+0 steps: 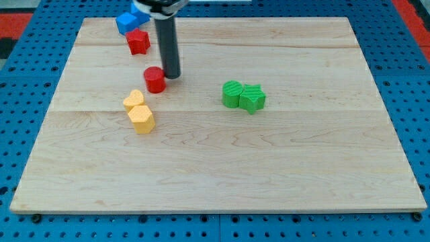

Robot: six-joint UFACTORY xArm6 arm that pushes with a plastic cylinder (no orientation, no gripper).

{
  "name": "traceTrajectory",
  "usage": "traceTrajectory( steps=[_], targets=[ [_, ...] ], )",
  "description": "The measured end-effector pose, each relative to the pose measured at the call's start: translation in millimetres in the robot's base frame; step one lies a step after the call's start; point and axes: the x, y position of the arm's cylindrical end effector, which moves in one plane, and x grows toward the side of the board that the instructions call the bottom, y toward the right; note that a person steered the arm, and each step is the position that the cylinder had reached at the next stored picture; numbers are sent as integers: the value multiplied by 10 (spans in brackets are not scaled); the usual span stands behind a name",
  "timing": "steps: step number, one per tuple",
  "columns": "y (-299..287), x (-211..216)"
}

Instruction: Slide the red star to the red circle

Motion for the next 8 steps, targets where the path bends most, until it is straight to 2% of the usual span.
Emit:
traceTrajectory(
  steps=[2,3,5,6,7,8],
  targets=[
    [-155,429],
    [-64,171],
    [-955,-257],
    [-1453,-673],
    [-1574,-1144],
    [-1115,-1321]
  ],
)
